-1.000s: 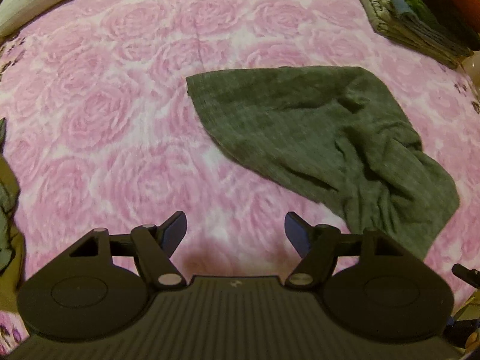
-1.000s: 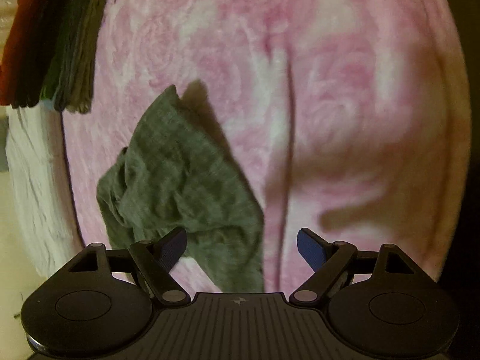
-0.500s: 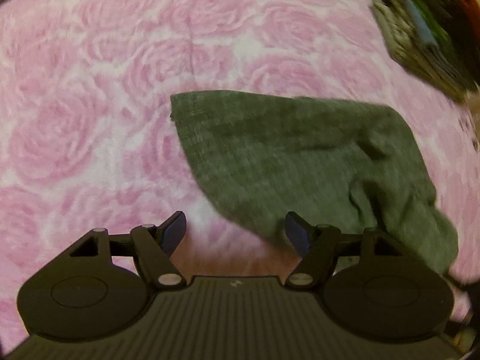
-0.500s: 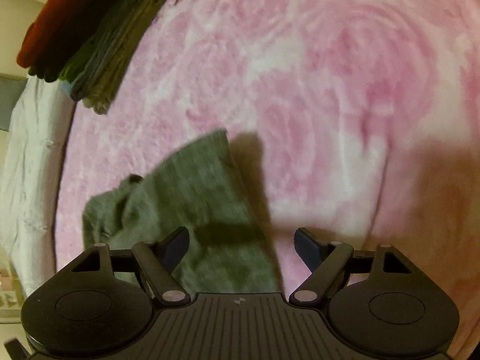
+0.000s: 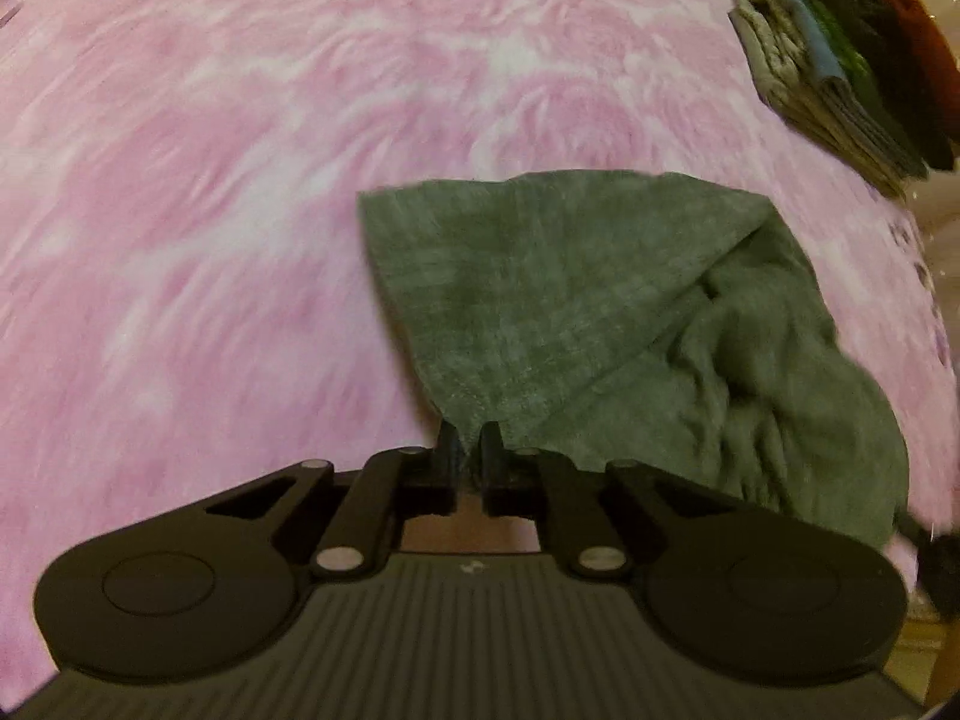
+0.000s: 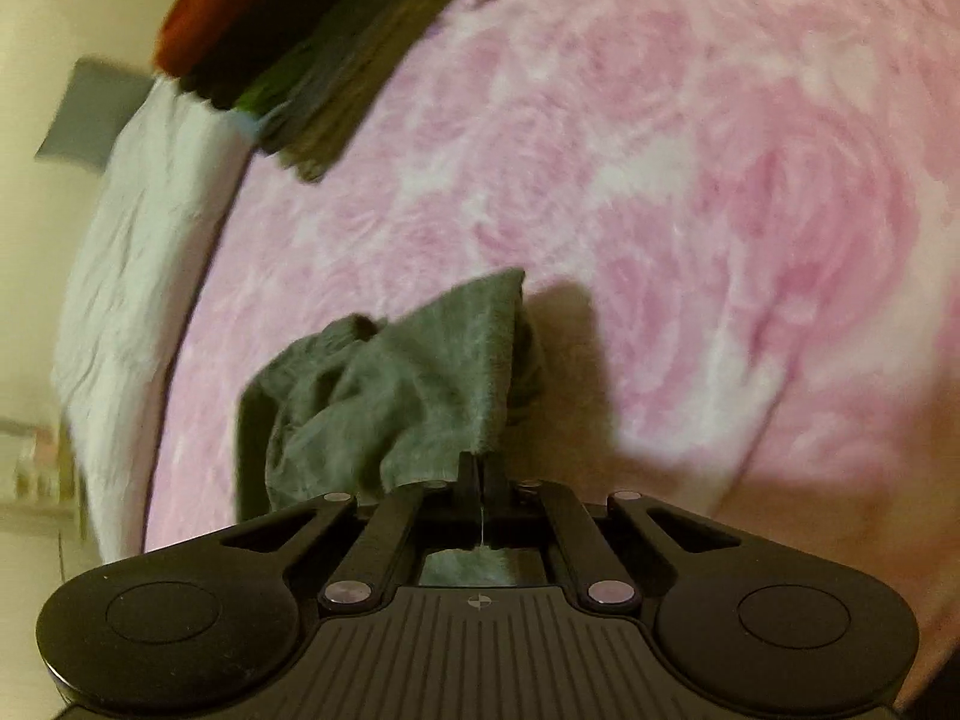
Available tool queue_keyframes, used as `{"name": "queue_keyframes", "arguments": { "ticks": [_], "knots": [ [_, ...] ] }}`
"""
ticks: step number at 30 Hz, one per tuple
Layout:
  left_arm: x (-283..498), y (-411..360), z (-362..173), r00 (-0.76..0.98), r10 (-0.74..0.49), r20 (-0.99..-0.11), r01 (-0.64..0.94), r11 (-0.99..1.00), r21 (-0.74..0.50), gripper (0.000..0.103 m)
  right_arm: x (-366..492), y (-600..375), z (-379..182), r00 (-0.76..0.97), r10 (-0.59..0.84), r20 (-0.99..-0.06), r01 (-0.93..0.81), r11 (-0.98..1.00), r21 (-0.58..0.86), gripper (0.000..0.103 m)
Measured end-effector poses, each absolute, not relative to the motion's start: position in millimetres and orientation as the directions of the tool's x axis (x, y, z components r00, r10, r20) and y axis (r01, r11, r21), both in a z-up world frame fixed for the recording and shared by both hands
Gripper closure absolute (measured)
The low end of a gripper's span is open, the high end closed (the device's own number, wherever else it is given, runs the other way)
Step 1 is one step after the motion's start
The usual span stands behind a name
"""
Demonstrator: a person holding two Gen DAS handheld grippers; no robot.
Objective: Fold clothes
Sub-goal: 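Grasp the garment edge with the left tool while the right tool grasps another edge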
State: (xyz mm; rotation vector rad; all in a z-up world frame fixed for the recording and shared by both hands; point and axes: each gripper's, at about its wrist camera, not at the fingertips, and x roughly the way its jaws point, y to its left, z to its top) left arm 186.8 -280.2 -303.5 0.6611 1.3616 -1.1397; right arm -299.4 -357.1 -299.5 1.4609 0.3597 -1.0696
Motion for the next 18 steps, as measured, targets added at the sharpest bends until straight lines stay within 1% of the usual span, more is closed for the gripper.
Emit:
{"name": "queue_keyframes", "arguments": {
  "ticks": [3, 5, 7, 8, 9, 10, 11, 12, 13, 15, 17, 18],
  "knots": [
    [181, -206, -277, -0.154, -0.144, -0.978, 0.883, 0.425, -0.201, 0.099, -318, -353, -275, 0.548, -0.312, -0.776, 0.775, -0.16, 0.611, 0.103],
    [172, -161, -269, -0.186, -0.066, -0.98, 0.858, 0.475, -0.195, 0.099, -333, -349, -259, 0.552, -0.262, -0.791, 0.802, -0.091, 0.59, 0.103],
    [154, -128, -269, -0.199, 0.044, -0.979, 0.861, 0.485, -0.153, 0.093, -344, -348, -254, 0.497, -0.16, -0.853, 0.861, -0.03, 0.507, 0.103],
    [144, -118, -269, -0.179, 0.093, -0.979, 0.876, 0.469, -0.115, 0.088, -350, -349, -256, 0.434, -0.117, -0.893, 0.899, -0.007, 0.437, 0.103],
    [134, -111, -269, -0.15, 0.132, -0.98, 0.893, 0.443, -0.077, 0.087, -357, -351, -258, 0.367, -0.082, -0.927, 0.93, 0.019, 0.367, 0.103],
    [129, -114, -269, -0.128, 0.132, -0.983, 0.906, 0.419, -0.062, 0.085, -363, -354, -260, 0.321, -0.072, -0.944, 0.947, 0.04, 0.319, 0.095],
    [129, -125, -269, -0.113, 0.097, -0.989, 0.914, 0.4, -0.066, 0.081, -365, -360, -260, 0.318, -0.088, -0.944, 0.948, 0.054, 0.314, 0.083],
    [130, -137, -270, -0.1, 0.062, -0.993, 0.923, 0.38, -0.069, 0.076, -367, -366, -259, 0.314, -0.105, -0.944, 0.949, 0.067, 0.308, 0.046],
    [130, -148, -270, -0.086, 0.026, -0.996, 0.931, 0.359, -0.071, 0.072, -369, -372, -258, 0.311, -0.122, -0.943, 0.95, 0.081, 0.303, 0.031],
    [130, -171, -271, -0.062, -0.046, -0.997, 0.945, 0.318, -0.074, 0.058, -370, -383, -257, 0.32, -0.151, -0.935, 0.946, 0.112, 0.305, 0.031],
    [131, -195, -272, -0.041, -0.119, -0.992, 0.958, 0.276, -0.072, 0.054, -357, -395, -264, 0.402, -0.14, -0.905, 0.911, 0.162, 0.38, 0.031],
    [131, -206, -272, -0.031, -0.156, -0.987, 0.964, 0.255, -0.071, 0.053, -348, -400, -270, 0.443, -0.124, -0.888, 0.889, 0.184, 0.418, 0.031]
  ]
}}
